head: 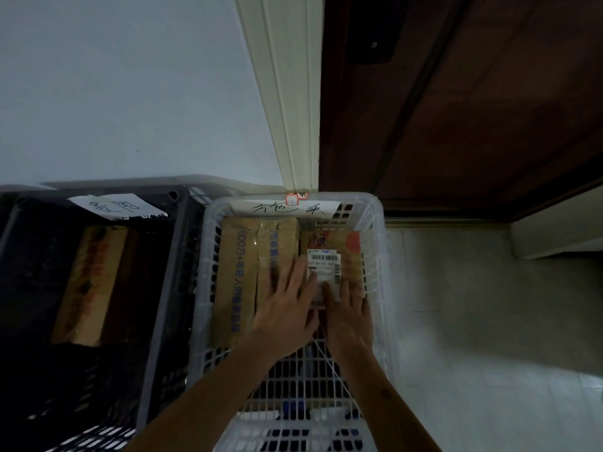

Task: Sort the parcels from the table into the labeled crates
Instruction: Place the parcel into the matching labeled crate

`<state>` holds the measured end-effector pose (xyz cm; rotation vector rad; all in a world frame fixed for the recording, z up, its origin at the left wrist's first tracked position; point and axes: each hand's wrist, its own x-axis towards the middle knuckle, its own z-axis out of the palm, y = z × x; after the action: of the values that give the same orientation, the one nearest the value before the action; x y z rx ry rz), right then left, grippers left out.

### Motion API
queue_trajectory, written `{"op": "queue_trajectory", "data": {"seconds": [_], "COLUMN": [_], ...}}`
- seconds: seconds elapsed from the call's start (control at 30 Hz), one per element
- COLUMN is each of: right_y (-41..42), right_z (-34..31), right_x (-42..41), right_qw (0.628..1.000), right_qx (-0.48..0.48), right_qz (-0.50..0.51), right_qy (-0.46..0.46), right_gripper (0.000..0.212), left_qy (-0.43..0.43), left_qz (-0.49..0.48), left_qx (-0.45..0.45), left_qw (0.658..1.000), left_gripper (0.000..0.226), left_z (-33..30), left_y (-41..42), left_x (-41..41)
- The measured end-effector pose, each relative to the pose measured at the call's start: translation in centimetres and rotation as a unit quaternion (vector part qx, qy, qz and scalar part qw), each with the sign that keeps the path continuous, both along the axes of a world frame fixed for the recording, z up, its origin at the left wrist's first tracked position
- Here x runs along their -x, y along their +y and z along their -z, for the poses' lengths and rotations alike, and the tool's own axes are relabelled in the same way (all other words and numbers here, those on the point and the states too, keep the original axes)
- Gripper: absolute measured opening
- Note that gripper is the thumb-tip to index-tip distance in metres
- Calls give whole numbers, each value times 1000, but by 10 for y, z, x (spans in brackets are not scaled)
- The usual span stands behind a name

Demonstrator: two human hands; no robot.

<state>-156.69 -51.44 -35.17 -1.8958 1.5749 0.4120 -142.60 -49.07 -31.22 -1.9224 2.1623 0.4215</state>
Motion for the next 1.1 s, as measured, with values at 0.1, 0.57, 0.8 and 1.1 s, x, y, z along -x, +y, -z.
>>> {"op": "queue_trajectory", "data": {"seconds": [0.1, 0.57, 0.8, 1.1], "right_y": [-2, -2, 8, 9], "right_z": [-3, -16, -35, -17], "right_x": [-1, -7, -10, -12], "right_qw": [999, 999, 999, 975], "right_qx": [-1, -6, 32, -27], "right_qz": [-35, -42, -35, 190], "right_qy": [14, 6, 2, -110], "right_gripper": [79, 79, 82, 71], "left_qy": [-28, -2, 9, 5], "left_qz": [-46, -64, -94, -75], "left_qx": [-30, -45, -70, 31], "left_qw": [998, 997, 993, 997], "left_gripper": [83, 83, 87, 61], "left_z": [2, -2, -17, 13], "left_y": [2, 7, 10, 24], "left_x": [-12, -20, -20, -25]}}
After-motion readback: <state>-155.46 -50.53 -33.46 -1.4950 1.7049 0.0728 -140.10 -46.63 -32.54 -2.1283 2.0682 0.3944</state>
